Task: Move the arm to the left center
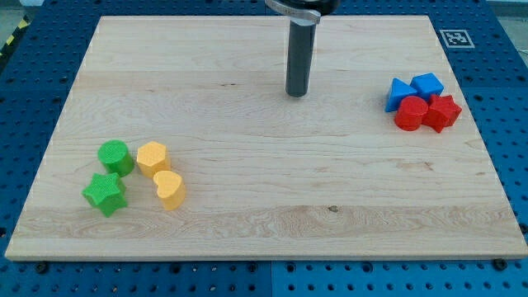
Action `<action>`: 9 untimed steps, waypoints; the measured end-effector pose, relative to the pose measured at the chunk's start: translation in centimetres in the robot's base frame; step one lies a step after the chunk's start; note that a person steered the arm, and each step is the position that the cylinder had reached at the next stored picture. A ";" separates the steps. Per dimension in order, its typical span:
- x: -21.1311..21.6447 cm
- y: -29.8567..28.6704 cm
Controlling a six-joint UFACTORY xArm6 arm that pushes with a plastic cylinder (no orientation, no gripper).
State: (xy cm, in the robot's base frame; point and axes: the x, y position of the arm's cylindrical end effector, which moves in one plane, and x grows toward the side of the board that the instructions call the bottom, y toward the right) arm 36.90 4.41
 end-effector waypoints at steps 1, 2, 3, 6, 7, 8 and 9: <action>-1.8 -2.8; -2.4 -6.6; -2.4 -6.6; -2.4 -7.7; -2.9 -12.1; -4.2 -18.4; -3.2 -24.0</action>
State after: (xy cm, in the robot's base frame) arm 33.67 -19.63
